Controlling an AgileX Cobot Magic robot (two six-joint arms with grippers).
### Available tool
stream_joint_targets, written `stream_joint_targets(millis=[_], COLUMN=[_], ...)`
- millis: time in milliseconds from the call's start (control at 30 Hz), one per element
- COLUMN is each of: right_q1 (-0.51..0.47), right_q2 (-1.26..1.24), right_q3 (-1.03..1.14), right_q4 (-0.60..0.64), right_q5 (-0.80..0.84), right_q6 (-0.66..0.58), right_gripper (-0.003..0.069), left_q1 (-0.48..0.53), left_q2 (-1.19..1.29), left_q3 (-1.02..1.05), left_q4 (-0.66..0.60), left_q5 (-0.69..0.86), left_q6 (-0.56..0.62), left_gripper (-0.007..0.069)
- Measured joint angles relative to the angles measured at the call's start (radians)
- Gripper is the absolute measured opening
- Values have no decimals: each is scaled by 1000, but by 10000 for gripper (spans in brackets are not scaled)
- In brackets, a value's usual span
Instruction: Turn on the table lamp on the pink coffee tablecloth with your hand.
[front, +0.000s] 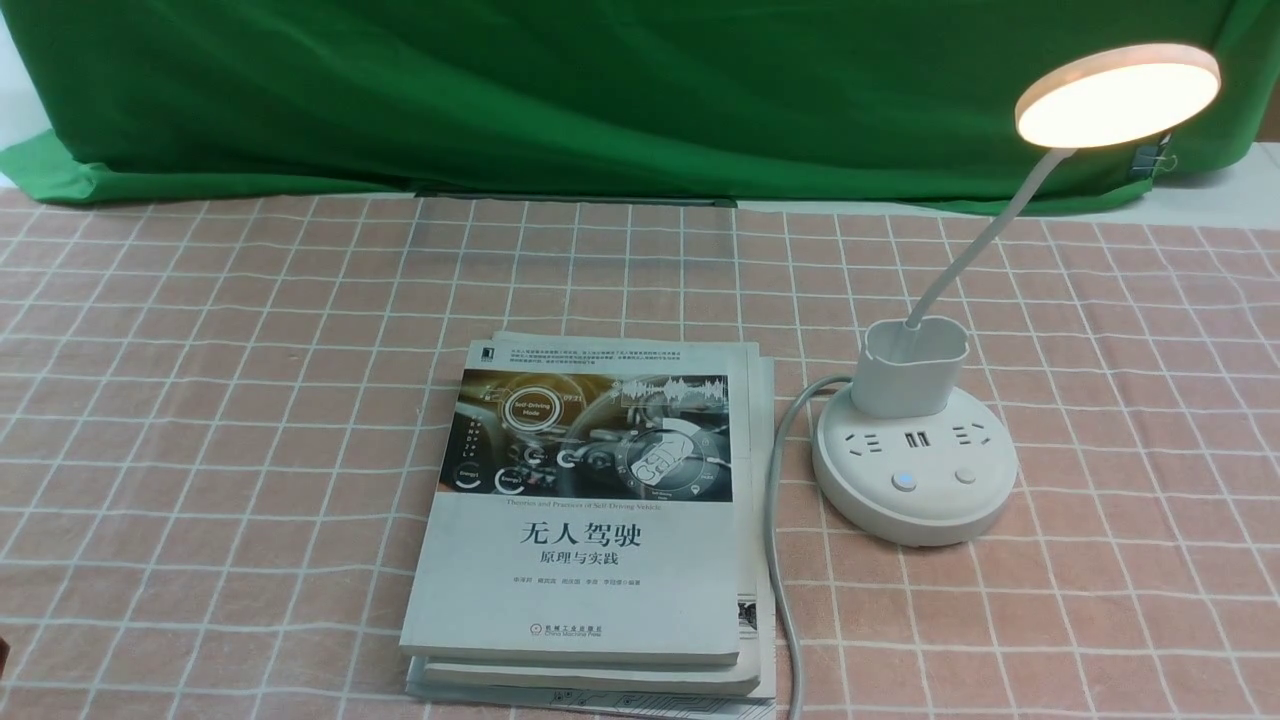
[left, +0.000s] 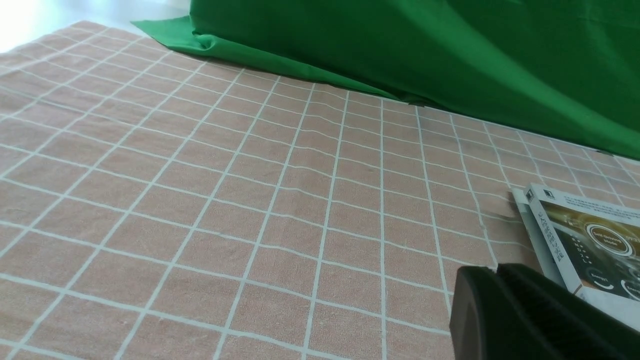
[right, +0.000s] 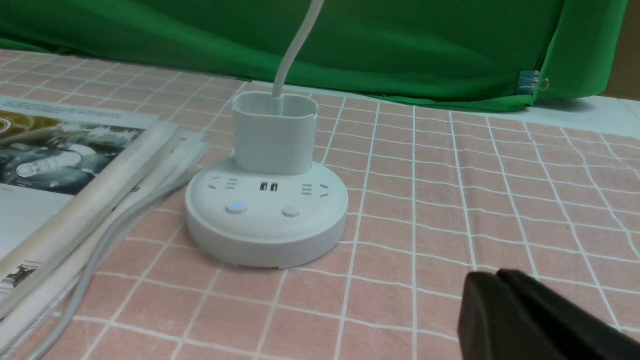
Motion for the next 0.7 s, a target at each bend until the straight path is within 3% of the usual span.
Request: stream_joint_targets(millis=[700], right_q1=[0], right_q2=[0], right_q3=[0], right_q4=[0], right_q5=[0], right_q6=[-14], right_gripper=[69], left_q1=[0], left_q2=[0], left_q3=[0], left_q4=[-1], left_q5=[0], left_q6=[1], left_gripper=[19])
